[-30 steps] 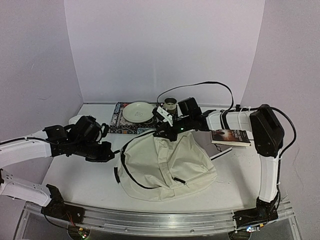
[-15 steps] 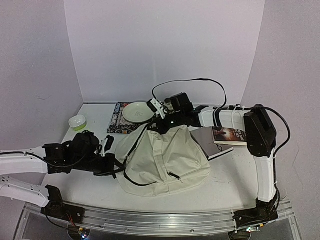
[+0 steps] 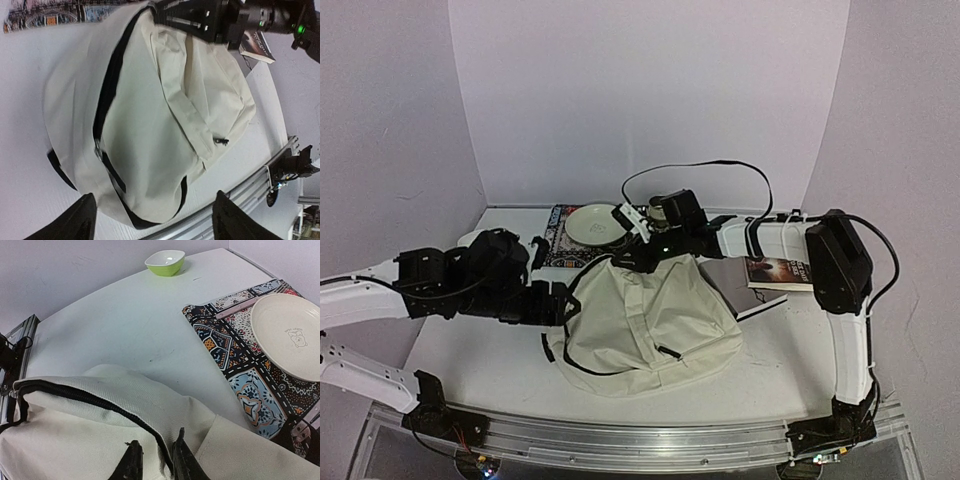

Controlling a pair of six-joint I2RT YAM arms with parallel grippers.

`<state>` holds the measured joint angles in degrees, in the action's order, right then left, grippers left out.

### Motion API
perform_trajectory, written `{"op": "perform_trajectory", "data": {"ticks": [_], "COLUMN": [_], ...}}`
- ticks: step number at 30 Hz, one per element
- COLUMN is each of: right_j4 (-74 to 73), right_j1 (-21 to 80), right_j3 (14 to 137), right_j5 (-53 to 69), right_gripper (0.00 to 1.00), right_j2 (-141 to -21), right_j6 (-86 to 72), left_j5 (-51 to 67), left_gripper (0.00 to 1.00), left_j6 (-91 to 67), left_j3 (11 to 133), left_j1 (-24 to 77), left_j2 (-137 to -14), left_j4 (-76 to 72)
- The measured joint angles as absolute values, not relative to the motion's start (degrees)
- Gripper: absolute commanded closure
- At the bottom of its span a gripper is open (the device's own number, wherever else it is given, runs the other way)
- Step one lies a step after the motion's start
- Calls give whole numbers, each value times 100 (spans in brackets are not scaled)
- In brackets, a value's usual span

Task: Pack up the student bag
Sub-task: Place the lower front pocket of the student bag, then adjust the card case at the center of the board.

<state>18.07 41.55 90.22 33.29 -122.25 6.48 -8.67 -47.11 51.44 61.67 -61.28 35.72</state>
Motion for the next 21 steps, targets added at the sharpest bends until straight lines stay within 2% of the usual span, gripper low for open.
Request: {"op": "perform_trajectory", "data": {"ticks": [3,5,8,13,17,21], "right_j4": [1790,1757,1708,1473,1048,493], "right_j1": [4222,4276,4343,4407,4403,4367], "right_j3": [8940,8884,8740,8329,7786,7218], "right_j5": [3375,3376,3267,2659,1703,638], "right_gripper": [72,65,44,18,7,2], "right_j2": [-12155,-12081,-11875,-11275,-10546,-9860], "right_j6": [804,843,864,756,450,-8], "left_j5": [-1184,-1267,-1364,-1241,-1010,-765], "left_gripper": [8,6,4,5,13,29], "left_j6": [-4275,-3893,-3354,-2558,-2077,-1734], "left_j3": [5689,6004,6342,6834,7250,7481], "left_j1": [5922,5561,5113,4760,4600,4407], "left_j2": [-6443,-6852,-7526,-8523,-9124,-9524], "left_j4": [3790,3888,3949,4060,4003,4000]}}
